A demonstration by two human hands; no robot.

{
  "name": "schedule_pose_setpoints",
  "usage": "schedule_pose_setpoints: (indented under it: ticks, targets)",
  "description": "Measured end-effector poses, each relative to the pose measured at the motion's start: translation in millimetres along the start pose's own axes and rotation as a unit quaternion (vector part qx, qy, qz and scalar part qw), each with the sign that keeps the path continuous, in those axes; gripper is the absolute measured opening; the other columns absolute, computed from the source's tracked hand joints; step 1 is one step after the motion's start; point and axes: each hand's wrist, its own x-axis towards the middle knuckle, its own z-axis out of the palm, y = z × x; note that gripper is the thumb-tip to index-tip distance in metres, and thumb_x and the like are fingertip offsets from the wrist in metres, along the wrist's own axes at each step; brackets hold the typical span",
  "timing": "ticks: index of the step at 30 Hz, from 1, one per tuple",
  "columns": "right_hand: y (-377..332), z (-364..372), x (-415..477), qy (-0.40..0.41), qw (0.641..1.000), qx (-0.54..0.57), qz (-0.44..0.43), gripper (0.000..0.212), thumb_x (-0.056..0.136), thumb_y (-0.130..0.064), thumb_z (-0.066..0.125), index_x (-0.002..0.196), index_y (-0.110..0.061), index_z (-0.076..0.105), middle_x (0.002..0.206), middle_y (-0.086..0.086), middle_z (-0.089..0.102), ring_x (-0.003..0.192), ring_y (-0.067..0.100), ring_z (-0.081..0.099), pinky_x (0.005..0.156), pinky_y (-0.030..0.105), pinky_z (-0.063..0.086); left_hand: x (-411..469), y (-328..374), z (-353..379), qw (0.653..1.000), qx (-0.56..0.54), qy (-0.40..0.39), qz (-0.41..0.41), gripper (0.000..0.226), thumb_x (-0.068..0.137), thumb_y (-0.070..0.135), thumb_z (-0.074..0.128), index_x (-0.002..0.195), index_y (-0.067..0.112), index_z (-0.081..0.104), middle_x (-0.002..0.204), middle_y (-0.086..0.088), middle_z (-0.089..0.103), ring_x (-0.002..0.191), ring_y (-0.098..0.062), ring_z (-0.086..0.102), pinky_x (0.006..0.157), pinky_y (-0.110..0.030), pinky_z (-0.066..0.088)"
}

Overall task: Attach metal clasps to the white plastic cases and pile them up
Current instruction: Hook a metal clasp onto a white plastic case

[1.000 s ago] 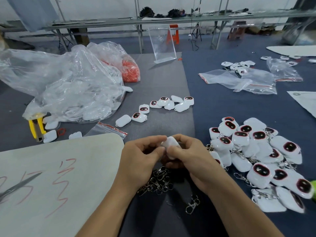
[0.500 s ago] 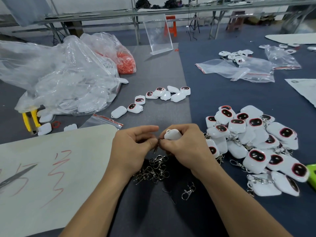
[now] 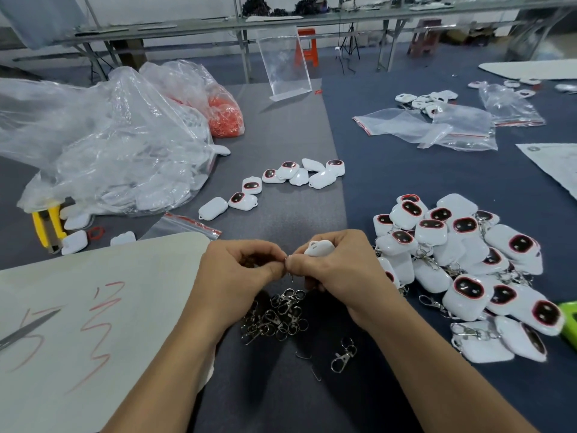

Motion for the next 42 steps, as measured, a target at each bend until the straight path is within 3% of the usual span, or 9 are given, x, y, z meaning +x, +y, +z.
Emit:
schedule_pose_setpoints:
  ticks: [5, 10, 15, 19, 21, 25, 29, 33, 42]
  targets:
    - [-0.3, -5.5, 0.3, -0.034, 0.998, -0.051, -0.013, 0.010, 0.074, -0.010, 0.083, 0.067, -0.014, 0.076, 0.064, 0.013, 0.071, 0.055, 0.016, 0.064, 0.052, 0.026, 0.048, -2.7, -1.3, 4.0, 0.998, 0.031, -0.039, -0.025, 0.015, 0.064, 0.023, 0.070, 0.076, 0.027, 0.078, 0.059, 0.001, 0.068, 0.052, -0.006, 0.053, 0.052, -0.025, 0.045]
    - [-0.4, -8.9, -3.6, -0.055, 0.998, -0.019, -0.019, 0.013, 0.078, -0.005, 0.080, 0.068, -0.015, 0.078, 0.062, 0.007, 0.070, 0.053, 0.014, 0.063, 0.050, 0.020, 0.047, -3.7, 2.7, 8.8, 1.000, 0.002, -0.012, -0.027, 0.011, 0.059, 0.020, 0.067, 0.067, 0.024, 0.075, 0.056, -0.001, 0.066, 0.051, -0.008, 0.054, 0.050, -0.022, 0.044]
    - [1.5, -1.2, -6.8, 0.025, 0.993, -0.098, -0.069, 0.014, 0.077, -0.015, 0.078, 0.067, -0.025, 0.078, 0.057, -0.006, 0.070, 0.052, 0.006, 0.065, 0.055, 0.025, 0.053, -7.6, 6.0, 13.5, 0.999, -0.020, -0.002, -0.027, 0.011, 0.057, 0.023, 0.065, 0.066, 0.023, 0.072, 0.062, -0.008, 0.067, 0.054, -0.011, 0.054, 0.054, -0.029, 0.044]
    - [2.1, 1.0, -11.3, 0.071, 0.967, -0.192, -0.150, 0.016, 0.078, -0.016, 0.079, 0.068, -0.029, 0.077, 0.059, -0.018, 0.069, 0.059, -0.002, 0.066, 0.052, 0.007, 0.044, -9.1, 4.9, 9.7, 1.000, -0.001, -0.015, -0.017, 0.006, 0.065, 0.023, 0.070, 0.069, 0.025, 0.073, 0.060, -0.002, 0.067, 0.055, -0.010, 0.056, 0.056, -0.030, 0.046]
    - [1.7, -0.9, -11.6, 0.069, 0.961, -0.212, -0.166, 0.015, 0.078, -0.016, 0.078, 0.071, -0.029, 0.077, 0.061, -0.018, 0.069, 0.062, -0.002, 0.067, 0.053, 0.007, 0.045, -7.8, 4.2, 7.3, 1.000, -0.006, -0.024, -0.016, 0.005, 0.069, 0.021, 0.076, 0.068, 0.026, 0.075, 0.060, 0.002, 0.069, 0.055, -0.007, 0.058, 0.055, -0.024, 0.047]
    - [1.1, -2.0, -9.9, 0.059, 0.971, -0.172, -0.152, 0.015, 0.079, -0.017, 0.079, 0.070, -0.029, 0.078, 0.062, -0.015, 0.071, 0.062, 0.003, 0.068, 0.056, 0.013, 0.049, -4.9, 3.0, 4.6, 1.000, -0.010, -0.006, 0.017, 0.026, 0.077, -0.002, 0.080, 0.067, 0.022, 0.076, 0.062, 0.003, 0.071, 0.057, -0.005, 0.060, 0.057, -0.017, 0.047]
    - [-1.3, -0.3, -8.7, 0.034, 0.992, -0.072, -0.097, 0.013, 0.080, -0.015, 0.082, 0.071, -0.024, 0.079, 0.059, -0.001, 0.070, 0.053, 0.014, 0.067, 0.051, 0.031, 0.058, -4.2, 4.7, 5.4, 0.999, -0.030, 0.020, 0.040, 0.028, 0.078, -0.004, 0.078, 0.069, 0.021, 0.077, 0.066, 0.003, 0.072, 0.062, -0.005, 0.061, 0.062, -0.016, 0.047]
    - [-1.5, 1.8, -9.2, 0.049, 0.992, -0.053, -0.108, 0.015, 0.080, -0.012, 0.083, 0.071, -0.024, 0.079, 0.059, -0.003, 0.071, 0.053, 0.010, 0.066, 0.052, 0.022, 0.051, -4.1, 4.5, 5.2, 0.996, -0.089, 0.015, 0.002, 0.026, 0.079, -0.004, 0.076, 0.073, 0.022, 0.080, 0.070, 0.001, 0.075, 0.066, -0.006, 0.065, 0.066, -0.016, 0.050]
    - [-2.1, 3.2, -12.5, 0.091, 0.967, -0.137, -0.196, 0.019, 0.079, -0.013, 0.085, 0.074, -0.029, 0.079, 0.068, -0.018, 0.072, 0.069, 0.002, 0.070, 0.062, 0.010, 0.048, -7.3, 4.9, 1.6, 0.999, -0.044, 0.008, 0.030, 0.009, 0.066, 0.034, 0.075, 0.073, 0.030, 0.079, 0.068, 0.001, 0.074, 0.062, -0.010, 0.064, 0.060, -0.028, 0.052]
